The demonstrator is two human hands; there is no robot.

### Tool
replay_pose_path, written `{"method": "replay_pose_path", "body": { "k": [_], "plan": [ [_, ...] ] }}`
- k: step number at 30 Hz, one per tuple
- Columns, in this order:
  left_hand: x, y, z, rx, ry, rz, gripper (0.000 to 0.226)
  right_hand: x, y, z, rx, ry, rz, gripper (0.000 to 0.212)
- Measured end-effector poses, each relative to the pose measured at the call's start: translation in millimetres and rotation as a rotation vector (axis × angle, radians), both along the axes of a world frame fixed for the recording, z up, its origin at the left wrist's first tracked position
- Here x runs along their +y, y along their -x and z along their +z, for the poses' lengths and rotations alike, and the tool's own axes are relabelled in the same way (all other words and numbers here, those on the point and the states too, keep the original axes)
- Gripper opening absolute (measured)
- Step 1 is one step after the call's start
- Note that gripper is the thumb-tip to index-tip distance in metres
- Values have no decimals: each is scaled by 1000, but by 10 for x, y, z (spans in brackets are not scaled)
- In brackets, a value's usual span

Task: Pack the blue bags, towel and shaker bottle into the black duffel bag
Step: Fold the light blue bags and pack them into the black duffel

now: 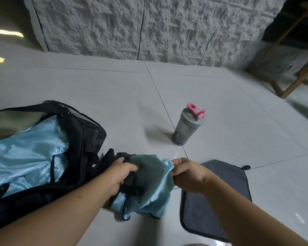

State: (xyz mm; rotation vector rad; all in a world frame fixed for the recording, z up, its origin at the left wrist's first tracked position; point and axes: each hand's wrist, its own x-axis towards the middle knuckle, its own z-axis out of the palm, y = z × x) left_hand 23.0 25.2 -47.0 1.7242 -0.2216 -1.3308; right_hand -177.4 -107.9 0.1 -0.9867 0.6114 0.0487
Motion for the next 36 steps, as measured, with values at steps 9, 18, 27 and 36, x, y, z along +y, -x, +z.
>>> {"method": "replay_pose_path", "body": {
  "k": [9,18,27,36],
  "plan": [
    [160,-40,291,-221,155,23,16,208,-118,132,261,143,26,102],
    [49,-190,703,-305,223,82,16,239,-328,479,224,189,-355,36],
    [-372,-446,1325,-440,333,207,77,-165,-593,1075,-25,271,-679,29],
    [-677,-536,1953,-411,649,206,50,-502,-745,1608,-216,286,-836,24]
  ]
}}
